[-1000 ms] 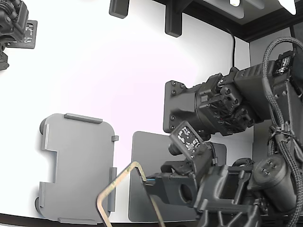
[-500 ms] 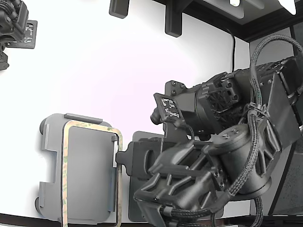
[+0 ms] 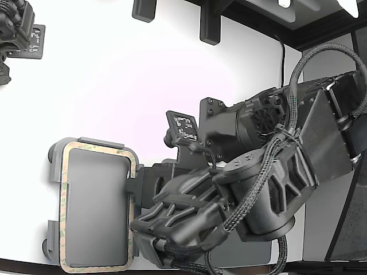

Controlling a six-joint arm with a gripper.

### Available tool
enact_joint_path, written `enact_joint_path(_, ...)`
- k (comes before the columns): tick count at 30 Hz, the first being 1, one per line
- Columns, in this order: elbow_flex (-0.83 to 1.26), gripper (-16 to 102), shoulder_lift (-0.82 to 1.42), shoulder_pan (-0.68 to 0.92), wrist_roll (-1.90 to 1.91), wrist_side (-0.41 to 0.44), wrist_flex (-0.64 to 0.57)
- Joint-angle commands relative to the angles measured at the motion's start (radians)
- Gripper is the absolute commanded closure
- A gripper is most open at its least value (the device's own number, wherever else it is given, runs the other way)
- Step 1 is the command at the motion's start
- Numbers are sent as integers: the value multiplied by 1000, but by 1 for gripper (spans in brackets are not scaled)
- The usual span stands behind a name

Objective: Move top rectangular frame to the holder.

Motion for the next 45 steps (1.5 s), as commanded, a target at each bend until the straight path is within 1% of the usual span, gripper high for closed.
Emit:
enact_joint_path(1, -18, 98, 15, -18, 0, -3, -3)
enact_joint_path(19, -29, 98, 11, -31, 26, -37, 21)
enact_joint_path(45, 25, 98, 20, -40, 38, -57, -5)
